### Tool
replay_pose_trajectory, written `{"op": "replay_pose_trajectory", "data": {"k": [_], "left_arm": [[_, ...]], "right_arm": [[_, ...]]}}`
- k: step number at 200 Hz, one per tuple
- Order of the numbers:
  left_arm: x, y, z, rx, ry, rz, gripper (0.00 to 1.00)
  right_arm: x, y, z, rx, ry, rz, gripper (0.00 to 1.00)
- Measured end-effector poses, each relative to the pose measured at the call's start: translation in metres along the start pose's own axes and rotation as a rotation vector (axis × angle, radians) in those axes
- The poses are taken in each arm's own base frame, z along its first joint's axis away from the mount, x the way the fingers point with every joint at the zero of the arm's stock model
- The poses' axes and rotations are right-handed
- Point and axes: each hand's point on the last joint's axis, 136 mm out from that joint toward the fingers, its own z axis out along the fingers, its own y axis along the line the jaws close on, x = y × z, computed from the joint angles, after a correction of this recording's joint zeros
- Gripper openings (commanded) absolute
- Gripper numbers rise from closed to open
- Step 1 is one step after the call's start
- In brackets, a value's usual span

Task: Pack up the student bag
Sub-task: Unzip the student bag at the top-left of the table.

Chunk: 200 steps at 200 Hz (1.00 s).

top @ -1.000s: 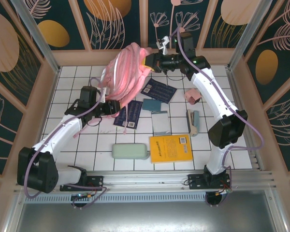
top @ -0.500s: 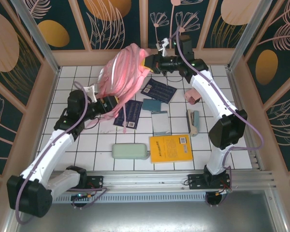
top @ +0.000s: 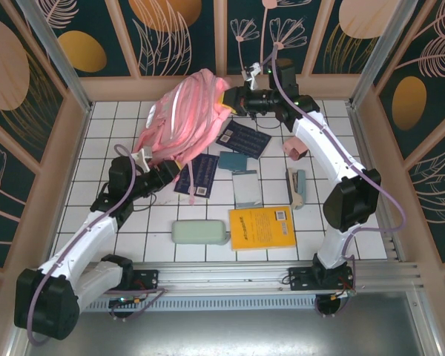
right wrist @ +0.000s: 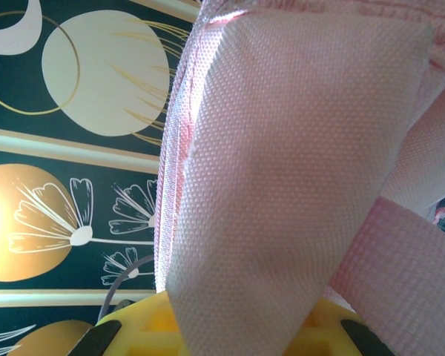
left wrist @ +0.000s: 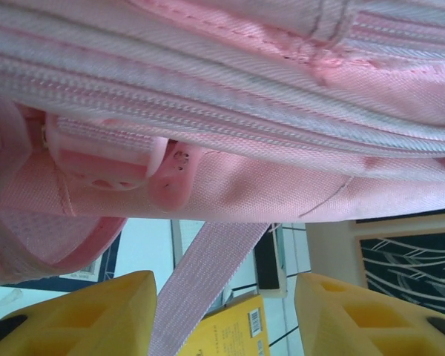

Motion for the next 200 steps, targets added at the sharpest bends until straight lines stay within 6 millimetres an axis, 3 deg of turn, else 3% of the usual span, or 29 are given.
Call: {"op": "replay_pose_trajectory", "data": {"k": [68, 154, 200], "left_arm": [[-0.02, -0.005, 0.013, 0.063, -0.06, -0.06, 0.45], [-0.013, 0.01, 0.017, 0.056, -0.058, -0.094, 0.45], [-0.019, 0.008, 0.018, 0.054, -0.081, -0.085, 0.44]], "right_arm": [[0.0, 0.001, 0.0, -0.003, -0.003, 0.007, 0.0], [-0.001, 0.001, 0.001, 0.0, -0.007, 0.014, 0.0], [0.002, 0.004, 0.004, -0.006, 0.0, 0.009, 0.0]]}}
